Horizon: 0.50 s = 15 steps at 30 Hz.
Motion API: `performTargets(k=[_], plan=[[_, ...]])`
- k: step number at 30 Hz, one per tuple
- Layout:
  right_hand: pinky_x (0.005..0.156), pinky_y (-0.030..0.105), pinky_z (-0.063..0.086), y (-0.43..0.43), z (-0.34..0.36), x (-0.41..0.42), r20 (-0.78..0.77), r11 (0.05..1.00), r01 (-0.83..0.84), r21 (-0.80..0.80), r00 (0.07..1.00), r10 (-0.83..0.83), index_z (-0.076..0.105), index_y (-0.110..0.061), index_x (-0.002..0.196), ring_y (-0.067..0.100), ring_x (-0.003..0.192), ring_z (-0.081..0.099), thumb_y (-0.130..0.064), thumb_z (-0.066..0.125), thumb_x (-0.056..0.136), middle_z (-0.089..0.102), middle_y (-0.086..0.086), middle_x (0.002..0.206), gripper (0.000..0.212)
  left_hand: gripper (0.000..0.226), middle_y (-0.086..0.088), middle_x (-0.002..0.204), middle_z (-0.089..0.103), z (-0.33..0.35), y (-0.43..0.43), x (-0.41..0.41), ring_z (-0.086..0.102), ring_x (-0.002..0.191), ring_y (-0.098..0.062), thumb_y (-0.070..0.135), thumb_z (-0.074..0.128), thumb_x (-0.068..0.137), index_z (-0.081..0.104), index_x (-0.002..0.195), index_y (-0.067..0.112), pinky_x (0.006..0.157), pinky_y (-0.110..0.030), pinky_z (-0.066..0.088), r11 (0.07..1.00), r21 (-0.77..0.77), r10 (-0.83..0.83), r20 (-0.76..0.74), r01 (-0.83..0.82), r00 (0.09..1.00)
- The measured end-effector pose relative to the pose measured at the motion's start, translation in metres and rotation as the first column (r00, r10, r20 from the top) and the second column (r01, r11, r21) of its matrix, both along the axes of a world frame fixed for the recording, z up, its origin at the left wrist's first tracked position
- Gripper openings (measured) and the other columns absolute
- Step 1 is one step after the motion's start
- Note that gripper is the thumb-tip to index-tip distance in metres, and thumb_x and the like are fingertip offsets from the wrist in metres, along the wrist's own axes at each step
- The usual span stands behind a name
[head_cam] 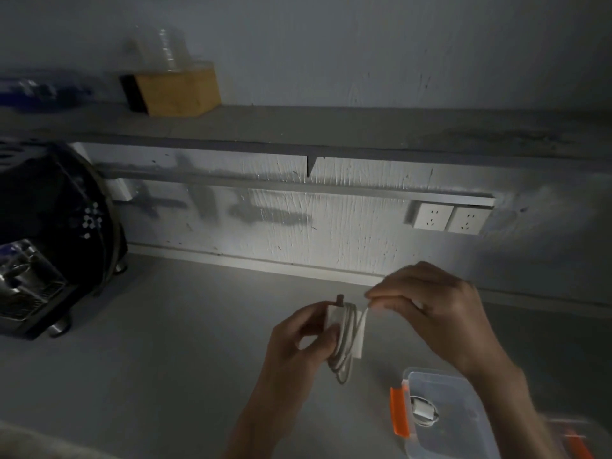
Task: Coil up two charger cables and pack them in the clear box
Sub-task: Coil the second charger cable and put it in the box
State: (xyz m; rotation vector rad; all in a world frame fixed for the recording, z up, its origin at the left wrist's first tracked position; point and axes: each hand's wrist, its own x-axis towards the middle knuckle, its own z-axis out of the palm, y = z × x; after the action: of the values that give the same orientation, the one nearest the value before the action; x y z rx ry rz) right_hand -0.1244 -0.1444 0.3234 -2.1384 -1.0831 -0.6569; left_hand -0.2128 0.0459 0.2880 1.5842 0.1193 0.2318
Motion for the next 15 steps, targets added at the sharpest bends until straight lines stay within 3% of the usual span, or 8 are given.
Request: performTargets(k=[3, 5, 7, 9, 11, 13, 15], plan=[[0.072, 0.027, 0.056, 0.008, -0.009, 0.017, -0.216, 0.989, -0.080, 0.127, 0.971, 0.107, 0.076, -0.032, 0.090, 0.004, 0.088, 0.069, -0.037, 0.065, 0.086, 0.073, -0.020, 0.091, 0.013, 0.032, 0.002, 0.081, 0.073, 0.007, -0.001, -0.008, 0.063, 0.071, -0.015, 0.026, 0.065, 0.075, 0.075, 0.103, 0.017, 0.076, -0.040, 0.051, 0.997, 0.034, -0.067, 0.014, 0.067, 0.998], [0.071, 0.019, 0.053, 0.018, -0.018, 0.020, -0.422, 0.965, -0.099, 0.242, 0.885, 0.196, 0.075, -0.035, 0.088, 0.005, 0.086, 0.070, -0.047, 0.064, 0.082, 0.075, -0.018, 0.089, 0.017, 0.028, 0.005, 0.079, 0.073, 0.010, 0.002, -0.006, 0.063, 0.069, -0.014, 0.021, 0.064, 0.076, 0.076, 0.102, 0.020, 0.075, -0.039, 0.050, 0.998, 0.012, -0.057, 0.013, 0.057, 0.998], [0.068, 0.023, 0.053, 0.029, -0.031, 0.020, -0.527, 0.941, -0.082, 0.327, 0.811, 0.253, 0.076, -0.033, 0.087, 0.008, 0.085, 0.070, -0.054, 0.065, 0.079, 0.076, -0.017, 0.090, 0.025, 0.026, 0.007, 0.076, 0.071, 0.011, 0.007, -0.003, 0.061, 0.067, -0.011, 0.017, 0.062, 0.079, 0.076, 0.101, 0.019, 0.072, -0.037, 0.048, 0.997, 0.034, -0.063, 0.014, 0.062, 0.998], [0.069, 0.029, 0.054, 0.034, -0.040, 0.018, -0.525, 0.921, -0.028, 0.389, 0.815, 0.246, 0.077, -0.027, 0.084, 0.008, 0.085, 0.070, -0.044, 0.070, 0.079, 0.076, -0.014, 0.088, 0.019, 0.025, 0.006, 0.073, 0.070, 0.011, 0.009, -0.002, 0.060, 0.064, -0.009, 0.017, 0.061, 0.079, 0.076, 0.099, 0.017, 0.067, -0.031, 0.048, 0.996, 0.013, -0.087, -0.027, 0.087, 0.996], [0.070, 0.026, 0.052, 0.033, -0.041, 0.018, -0.422, 0.906, 0.007, 0.423, 0.887, 0.190, 0.075, -0.023, 0.084, 0.010, 0.085, 0.069, -0.031, 0.071, 0.082, 0.074, -0.013, 0.087, 0.010, 0.025, -0.003, 0.073, 0.067, 0.011, 0.008, 0.001, 0.057, 0.063, -0.014, 0.017, 0.060, 0.078, 0.077, 0.096, 0.016, 0.064, -0.030, 0.048, 0.991, -0.054, -0.124, -0.079, 0.120, 0.989], [0.070, 0.021, 0.049, 0.030, -0.037, 0.021, -0.310, 0.914, 0.016, 0.404, 0.943, 0.121, 0.074, -0.023, 0.085, 0.011, 0.085, 0.068, -0.030, 0.067, 0.085, 0.071, -0.017, 0.086, 0.010, 0.024, -0.006, 0.076, 0.068, 0.011, 0.006, 0.004, 0.059, 0.068, -0.017, 0.020, 0.060, 0.078, 0.077, 0.095, 0.015, 0.064, -0.031, 0.049, 0.990, -0.057, -0.131, -0.087, 0.126, 0.988], [0.069, 0.020, 0.048, 0.032, -0.039, 0.024, -0.337, 0.925, 0.050, 0.376, 0.938, 0.086, 0.073, -0.026, 0.085, 0.012, 0.085, 0.067, -0.035, 0.066, 0.084, 0.071, -0.017, 0.085, 0.012, 0.024, -0.001, 0.079, 0.073, 0.012, 0.006, 0.007, 0.063, 0.071, -0.013, 0.021, 0.060, 0.078, 0.078, 0.094, 0.019, 0.065, -0.028, 0.051, 0.990, -0.060, -0.129, -0.076, 0.124, 0.989]])
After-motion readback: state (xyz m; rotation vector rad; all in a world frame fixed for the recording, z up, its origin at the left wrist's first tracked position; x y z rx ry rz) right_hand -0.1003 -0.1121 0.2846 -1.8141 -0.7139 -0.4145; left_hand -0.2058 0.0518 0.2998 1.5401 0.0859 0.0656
